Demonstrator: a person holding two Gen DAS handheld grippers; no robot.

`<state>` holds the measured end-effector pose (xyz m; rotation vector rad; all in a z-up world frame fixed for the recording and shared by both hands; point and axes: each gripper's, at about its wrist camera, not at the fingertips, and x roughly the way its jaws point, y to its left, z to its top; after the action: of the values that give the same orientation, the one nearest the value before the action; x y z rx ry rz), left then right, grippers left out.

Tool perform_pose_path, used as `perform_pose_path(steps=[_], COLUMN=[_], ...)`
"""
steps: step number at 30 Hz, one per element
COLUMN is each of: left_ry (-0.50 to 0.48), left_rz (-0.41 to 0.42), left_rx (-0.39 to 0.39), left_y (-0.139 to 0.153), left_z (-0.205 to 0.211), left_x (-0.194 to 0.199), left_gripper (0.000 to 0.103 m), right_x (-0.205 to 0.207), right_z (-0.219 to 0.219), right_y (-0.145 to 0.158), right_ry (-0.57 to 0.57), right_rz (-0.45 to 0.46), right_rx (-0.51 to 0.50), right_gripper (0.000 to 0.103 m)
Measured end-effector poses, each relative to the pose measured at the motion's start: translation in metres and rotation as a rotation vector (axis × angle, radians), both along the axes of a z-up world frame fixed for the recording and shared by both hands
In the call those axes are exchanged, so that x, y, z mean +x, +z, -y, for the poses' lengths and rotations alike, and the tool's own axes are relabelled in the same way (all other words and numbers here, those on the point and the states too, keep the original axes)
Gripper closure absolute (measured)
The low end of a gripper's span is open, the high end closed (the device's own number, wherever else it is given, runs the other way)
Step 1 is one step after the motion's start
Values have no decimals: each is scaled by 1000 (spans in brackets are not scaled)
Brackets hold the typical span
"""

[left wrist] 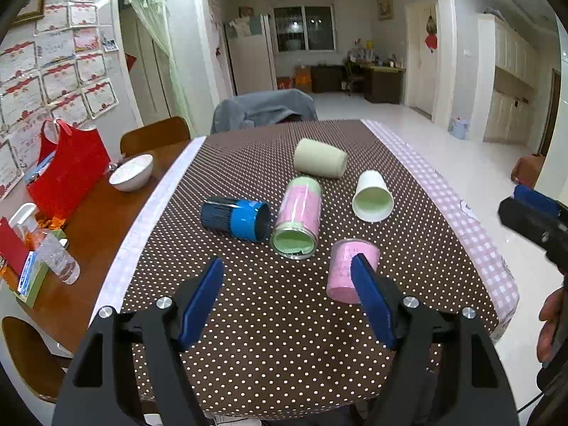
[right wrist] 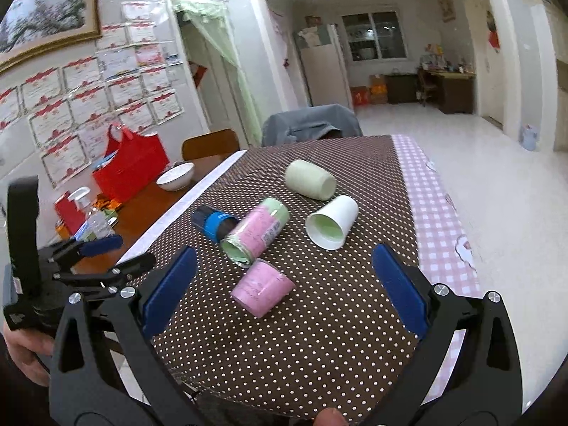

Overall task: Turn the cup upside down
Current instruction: 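Open the left tool and withdraw from the pink cup, then grasp the pink cup with the right tool and lift it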

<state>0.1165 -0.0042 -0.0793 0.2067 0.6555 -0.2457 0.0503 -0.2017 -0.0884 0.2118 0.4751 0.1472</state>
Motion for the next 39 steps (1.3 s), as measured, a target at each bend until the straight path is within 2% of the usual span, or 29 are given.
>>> perform_pose_path(steps=[15,19,26,31,36,39], left_ry=[68,86,109,132,152,158], left_rz=[73,92,111,108,100,87], left_rx=[-43,-54,-76,-96,-96,-98], left_y=[15,18,16,13,6,1], left_z=[-22,-26,-32,-39,-44,-46], left_x=[-29,-34,-40,-36,-30,-25], left_gripper=[30,30,30,30,30,30], right_x=[10,8,18,28,42,52], right_z=[-5,-5,-12,-26,-40,-43], right_y=[6,6,5,-5,-28,-41], right_ry=[111,205,278,361,485,557], right_rz=[-11,0,-11,-16,-47,-68], right_rx=[-113,-110,-172,-329,-535,-598], right_gripper=[6,6,6,6,6,6])
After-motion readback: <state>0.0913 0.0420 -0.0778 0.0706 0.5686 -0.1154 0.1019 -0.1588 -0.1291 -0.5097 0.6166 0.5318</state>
